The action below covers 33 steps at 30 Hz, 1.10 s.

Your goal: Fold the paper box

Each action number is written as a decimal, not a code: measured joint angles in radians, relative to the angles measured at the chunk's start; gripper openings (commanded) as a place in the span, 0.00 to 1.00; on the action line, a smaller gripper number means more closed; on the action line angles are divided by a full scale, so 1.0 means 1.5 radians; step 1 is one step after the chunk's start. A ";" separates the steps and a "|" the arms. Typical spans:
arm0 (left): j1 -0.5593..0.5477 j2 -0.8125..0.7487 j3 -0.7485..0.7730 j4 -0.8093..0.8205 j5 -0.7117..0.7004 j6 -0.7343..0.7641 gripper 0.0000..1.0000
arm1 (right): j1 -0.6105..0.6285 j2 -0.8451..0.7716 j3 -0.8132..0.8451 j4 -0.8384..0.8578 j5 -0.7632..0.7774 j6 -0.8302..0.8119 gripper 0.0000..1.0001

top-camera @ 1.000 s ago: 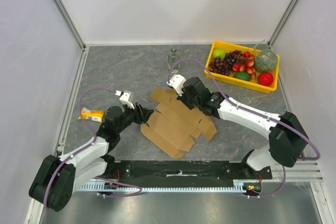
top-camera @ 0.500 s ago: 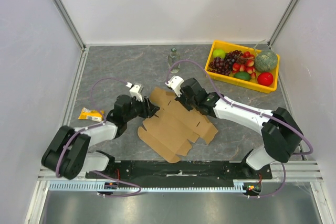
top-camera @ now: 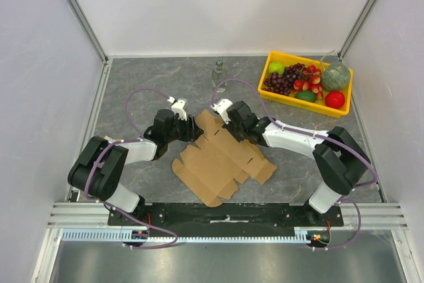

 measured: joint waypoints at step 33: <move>0.000 0.085 0.097 -0.142 -0.084 -0.042 0.02 | -0.038 0.000 -0.027 0.037 -0.068 0.011 0.00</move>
